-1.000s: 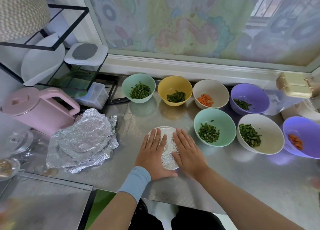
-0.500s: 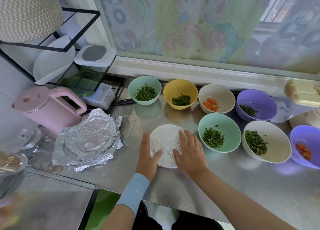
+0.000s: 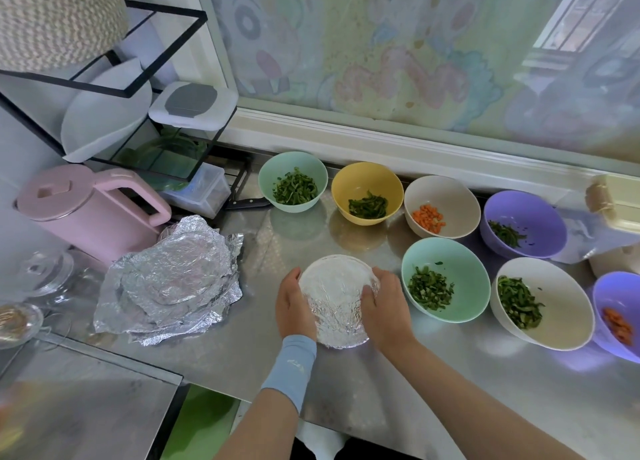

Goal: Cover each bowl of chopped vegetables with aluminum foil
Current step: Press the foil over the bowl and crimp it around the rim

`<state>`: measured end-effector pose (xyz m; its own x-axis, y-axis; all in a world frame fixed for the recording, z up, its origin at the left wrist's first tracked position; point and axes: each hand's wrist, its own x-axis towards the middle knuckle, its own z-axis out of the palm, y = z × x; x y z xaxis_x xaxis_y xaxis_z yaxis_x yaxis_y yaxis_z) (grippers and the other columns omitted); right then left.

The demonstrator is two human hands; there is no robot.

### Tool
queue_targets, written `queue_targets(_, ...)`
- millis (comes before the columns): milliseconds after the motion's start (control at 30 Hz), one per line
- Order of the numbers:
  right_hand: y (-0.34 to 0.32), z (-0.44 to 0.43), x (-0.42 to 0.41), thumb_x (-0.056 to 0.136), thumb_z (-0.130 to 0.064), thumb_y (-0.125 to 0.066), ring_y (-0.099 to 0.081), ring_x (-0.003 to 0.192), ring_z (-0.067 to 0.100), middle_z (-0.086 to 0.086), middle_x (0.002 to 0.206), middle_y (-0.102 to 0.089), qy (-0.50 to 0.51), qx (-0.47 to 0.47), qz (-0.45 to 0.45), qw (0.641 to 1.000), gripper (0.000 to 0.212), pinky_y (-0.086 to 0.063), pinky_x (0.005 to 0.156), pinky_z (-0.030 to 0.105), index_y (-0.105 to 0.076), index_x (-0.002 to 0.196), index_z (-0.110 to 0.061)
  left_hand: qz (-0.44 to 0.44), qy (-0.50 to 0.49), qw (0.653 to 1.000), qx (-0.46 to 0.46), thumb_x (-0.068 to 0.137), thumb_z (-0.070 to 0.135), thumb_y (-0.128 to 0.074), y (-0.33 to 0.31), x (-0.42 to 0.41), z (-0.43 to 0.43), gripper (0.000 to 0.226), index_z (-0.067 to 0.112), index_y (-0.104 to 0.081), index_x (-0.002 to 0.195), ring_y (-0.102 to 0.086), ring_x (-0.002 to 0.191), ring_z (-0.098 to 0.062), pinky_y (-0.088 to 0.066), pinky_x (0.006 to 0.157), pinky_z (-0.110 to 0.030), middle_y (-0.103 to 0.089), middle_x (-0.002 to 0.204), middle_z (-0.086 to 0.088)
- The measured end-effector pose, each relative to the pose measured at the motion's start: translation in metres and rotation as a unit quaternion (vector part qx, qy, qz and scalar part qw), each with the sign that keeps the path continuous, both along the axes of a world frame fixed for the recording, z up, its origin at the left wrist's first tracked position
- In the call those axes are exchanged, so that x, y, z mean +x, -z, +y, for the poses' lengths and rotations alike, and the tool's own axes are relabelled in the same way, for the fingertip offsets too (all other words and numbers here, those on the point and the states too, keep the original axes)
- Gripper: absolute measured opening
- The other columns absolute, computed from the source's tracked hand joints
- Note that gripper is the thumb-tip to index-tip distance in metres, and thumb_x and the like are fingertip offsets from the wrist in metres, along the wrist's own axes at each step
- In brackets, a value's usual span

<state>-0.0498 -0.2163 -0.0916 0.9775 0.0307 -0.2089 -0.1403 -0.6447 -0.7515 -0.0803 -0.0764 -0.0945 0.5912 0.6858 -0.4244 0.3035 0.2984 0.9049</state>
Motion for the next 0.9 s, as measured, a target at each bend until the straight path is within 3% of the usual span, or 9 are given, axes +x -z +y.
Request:
queue_targets(167,-0.006,0.003,0.029,0.101,-0.023,-0.043,-0.043,0.133,0.019,-0.001,0.145,-0.048,-0.035,0.041,0.063,0.997,0.045,-0.03,0.106,0.027,-0.041,0.146,-0.021,-0.031,-0.074,0.989,-0.121,0.098,0.029,-0.048,0.002,-0.007,-0.02,0.028,0.024,-0.068,0.117,-0.062,0.113,-0.016,-0.049,0.099,-0.039,-0.067,0.12,0.007)
queue_targets(333,0.003,0.005,0.017,0.101,-0.02,-0.04,-0.055,0.113,0.019,-0.003,0.122,-0.062,0.041,0.093,0.069,0.992,0.035,-0.041,0.092,0.029,-0.051,0.134,-0.026,0.015,-0.013,0.992,-0.122,0.091,0.033,-0.052,0.008,0.017,0.001,0.025,0.025,-0.075,0.097,-0.067,0.102,-0.024,-0.054,0.093,-0.043,-0.074,0.104,0.001)
queue_targets(467,0.004,0.006,0.009,0.101,-0.021,-0.039,-0.055,0.106,0.018,-0.003,0.119,-0.06,0.044,0.082,0.068,0.993,0.034,-0.037,0.085,0.027,-0.048,0.134,-0.024,0.018,0.039,0.994,-0.097,0.093,0.031,-0.05,0.004,0.025,0.014,0.027,0.023,-0.074,0.1,-0.066,0.103,-0.021,-0.051,0.097,-0.043,-0.073,0.105,0.002)
queue_targets(567,-0.001,0.005,0.017,0.099,-0.019,-0.042,-0.048,0.125,0.023,0.003,0.131,-0.053,-0.003,0.003,0.026,1.0,0.038,-0.037,0.096,0.027,-0.046,0.137,-0.015,0.015,-0.036,0.999,-0.03,0.099,0.027,-0.04,0.003,0.013,0.008,0.034,0.02,-0.067,0.118,-0.058,0.116,-0.014,-0.043,0.106,-0.038,-0.067,0.12,0.006)
queue_targets(667,-0.009,0.008,0.033,0.1,-0.022,-0.042,-0.025,0.144,0.02,0.003,0.157,-0.029,-0.088,-0.056,-0.022,0.994,0.053,-0.023,0.114,0.03,-0.028,0.151,-0.014,0.022,-0.101,0.994,-0.043,0.097,0.033,-0.038,0.009,-0.01,-0.015,0.039,0.022,-0.062,0.126,-0.057,0.118,-0.018,-0.044,0.106,-0.043,-0.063,0.126,0.003)
queue_targets(800,-0.008,0.016,0.048,0.102,-0.022,-0.039,-0.035,0.139,0.02,0.004,0.153,-0.039,-0.157,-0.039,0.017,0.987,0.049,-0.024,0.113,0.028,-0.032,0.15,-0.017,-0.042,-0.085,0.988,-0.123,0.101,0.027,-0.036,0.006,-0.009,-0.03,0.036,0.021,-0.058,0.13,-0.06,0.117,-0.023,-0.047,0.103,-0.046,-0.063,0.127,-0.003)
queue_targets(900,-0.003,0.015,0.041,0.101,-0.021,-0.04,-0.038,0.137,0.023,0.005,0.15,-0.04,-0.094,-0.028,0.041,0.994,0.048,-0.028,0.112,0.034,-0.033,0.149,-0.016,-0.021,-0.056,0.988,-0.144,0.101,0.03,-0.036,-0.002,0.011,-0.011,0.036,0.022,-0.064,0.122,-0.063,0.111,-0.022,-0.051,0.098,-0.043,-0.067,0.12,-0.002)
